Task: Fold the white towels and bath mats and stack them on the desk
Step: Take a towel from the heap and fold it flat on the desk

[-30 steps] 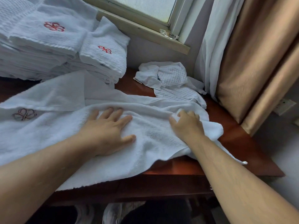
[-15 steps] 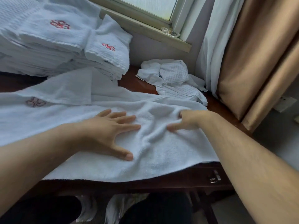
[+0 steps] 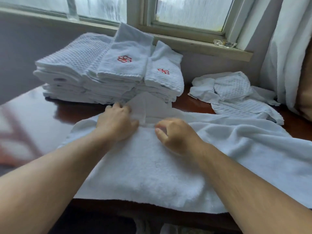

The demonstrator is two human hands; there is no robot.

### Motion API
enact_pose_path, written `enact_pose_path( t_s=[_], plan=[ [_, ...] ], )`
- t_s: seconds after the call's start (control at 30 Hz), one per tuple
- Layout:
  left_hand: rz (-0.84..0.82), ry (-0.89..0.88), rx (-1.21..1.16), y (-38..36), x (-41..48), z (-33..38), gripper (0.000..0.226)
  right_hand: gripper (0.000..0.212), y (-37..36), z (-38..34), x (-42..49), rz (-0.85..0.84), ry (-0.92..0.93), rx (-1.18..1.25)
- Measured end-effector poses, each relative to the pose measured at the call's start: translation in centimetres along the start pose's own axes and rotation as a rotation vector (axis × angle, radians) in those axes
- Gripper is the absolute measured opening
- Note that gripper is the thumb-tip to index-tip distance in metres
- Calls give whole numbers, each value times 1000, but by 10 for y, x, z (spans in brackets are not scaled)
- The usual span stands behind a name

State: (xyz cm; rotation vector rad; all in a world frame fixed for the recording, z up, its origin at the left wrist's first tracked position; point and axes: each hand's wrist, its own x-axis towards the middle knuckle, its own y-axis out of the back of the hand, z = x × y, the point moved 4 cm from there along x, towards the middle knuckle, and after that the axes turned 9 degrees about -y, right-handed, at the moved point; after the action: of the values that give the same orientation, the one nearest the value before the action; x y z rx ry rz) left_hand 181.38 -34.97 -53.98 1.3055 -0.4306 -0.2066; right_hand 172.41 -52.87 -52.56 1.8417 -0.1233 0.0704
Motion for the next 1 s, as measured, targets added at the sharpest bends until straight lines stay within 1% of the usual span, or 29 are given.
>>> enact_pose_path(
  t_s=[0.07,0.1,0.13,0.17,0.23,0.27,0.37,0.43,0.57,0.6,0.63,0.7,0.73,0.77,0.8,0.83,0.87,0.93,0.97,1.0],
  plan=[
    [-52,-18,28,0,5,-2,78,42,-18,-10,0,-61,31,-19],
    [-69,-18,28,0,8,-3,80,46,-26,-10,-1,-82,36,-32],
    [-63,-16,18,1,11,-4,73,48,-31,-9,-3,-91,36,-27],
    [-38,-16,-4,3,15,-6,61,48,-33,-6,-3,-89,33,-9],
    [38,-23,-58,9,21,-11,36,45,-30,-1,-4,-59,29,53],
    [76,-27,-101,14,23,-16,29,43,-28,1,-5,-39,30,87],
    [189,-45,-189,36,23,-36,36,40,-26,2,-7,-9,50,125],
    [252,-45,-231,58,18,-52,36,40,-27,4,-6,-4,51,128],
    [369,-102,-212,107,0,-71,22,44,-26,5,2,-73,37,52],
    [363,-101,-294,115,-4,-74,20,45,-27,5,5,-99,15,17],
    [329,-84,-474,119,-10,-77,19,47,-28,4,8,-128,-16,-39],
    [236,-64,-957,121,-23,-76,18,54,-33,-1,14,-172,-78,-159],
    [204,-88,-1144,120,-28,-76,21,57,-36,-5,16,-176,-99,-189],
    [180,-105,-1272,116,-33,-77,27,59,-40,-8,16,-171,-116,-197],
    [160,-123,-1359,110,-37,-79,27,59,-43,-11,15,-146,-124,-187],
    [155,-121,-1410,102,-42,-81,24,58,-43,-12,13,-103,-118,-167],
    [167,-78,-1448,93,-45,-83,23,56,-42,-12,11,-57,-109,-124],
    [204,98,-1437,71,-50,-90,32,47,-38,-11,6,-2,-133,15],
    [198,183,-1343,59,-54,-93,37,46,-38,-11,3,3,-152,50],
    [183,221,-1199,51,-55,-95,35,45,-36,-11,2,18,-149,50]
  ],
)
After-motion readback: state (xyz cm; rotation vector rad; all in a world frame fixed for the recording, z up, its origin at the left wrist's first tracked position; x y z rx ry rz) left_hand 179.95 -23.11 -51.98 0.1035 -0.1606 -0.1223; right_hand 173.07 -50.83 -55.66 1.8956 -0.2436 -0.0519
